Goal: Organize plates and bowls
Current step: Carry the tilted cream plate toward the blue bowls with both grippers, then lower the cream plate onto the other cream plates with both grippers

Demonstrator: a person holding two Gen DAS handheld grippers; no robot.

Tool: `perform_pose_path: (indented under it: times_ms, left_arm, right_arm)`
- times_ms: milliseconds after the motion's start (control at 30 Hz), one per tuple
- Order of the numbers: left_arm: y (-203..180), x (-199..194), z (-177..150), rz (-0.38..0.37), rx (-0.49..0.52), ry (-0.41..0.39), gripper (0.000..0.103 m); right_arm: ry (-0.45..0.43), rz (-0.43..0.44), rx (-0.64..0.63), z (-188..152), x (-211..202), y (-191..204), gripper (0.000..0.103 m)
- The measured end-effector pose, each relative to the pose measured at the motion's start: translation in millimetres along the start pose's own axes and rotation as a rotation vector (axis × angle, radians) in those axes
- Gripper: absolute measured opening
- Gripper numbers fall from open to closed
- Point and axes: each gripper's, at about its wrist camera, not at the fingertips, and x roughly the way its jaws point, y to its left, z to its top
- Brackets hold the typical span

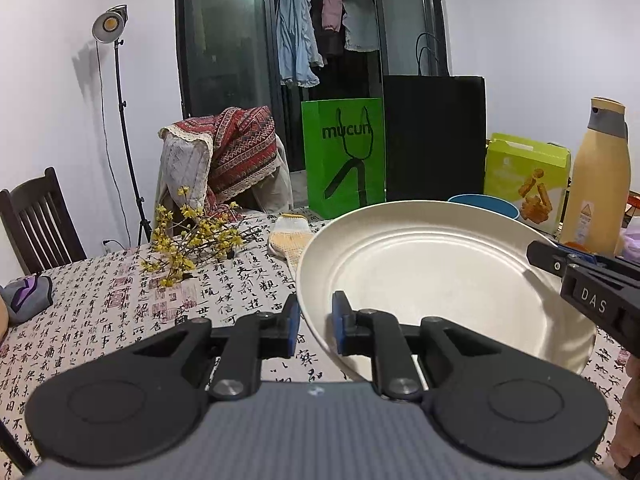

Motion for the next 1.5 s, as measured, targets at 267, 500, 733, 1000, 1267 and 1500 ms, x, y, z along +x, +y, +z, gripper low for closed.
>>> perform_pose_path:
  times_ms: [267, 500, 733, 1000, 1267, 1500]
  left_arm:
    - [-7, -13, -3, 0.004, -0.002, -0.001, 0.017]
    - [-10, -18, -4, 0.003, -0.004, -0.002, 0.017]
    - [-17, -27, -12, -0.002, -0.013, 0.007, 0.017]
    - [-23, -33, -20, -0.01, -0.03, 0.023, 0.017]
    - [-28, -34, -30, -0.017, -0.051, 0.042, 0.017]
    - [-35, -33, -40, -0.009, -0.055, 0.049, 0.017]
  right_arm:
    - [-0.008, 0.01, 0.011, -2, -14, -7, 0.012]
    - [-0.02, 0.015, 0.022, -4, -25, -13, 0.012]
    - [-0.018, 0.023, 0.034, -7, -33, -20, 0.012]
    - [-0.015, 0.026, 0.046, -13, -41, -28, 0.012]
    - [-0.006, 0.027, 0.055, -21, -48, -36, 0.012]
    - [0.011, 0.026, 0.064, -32, -50, -43, 0.012]
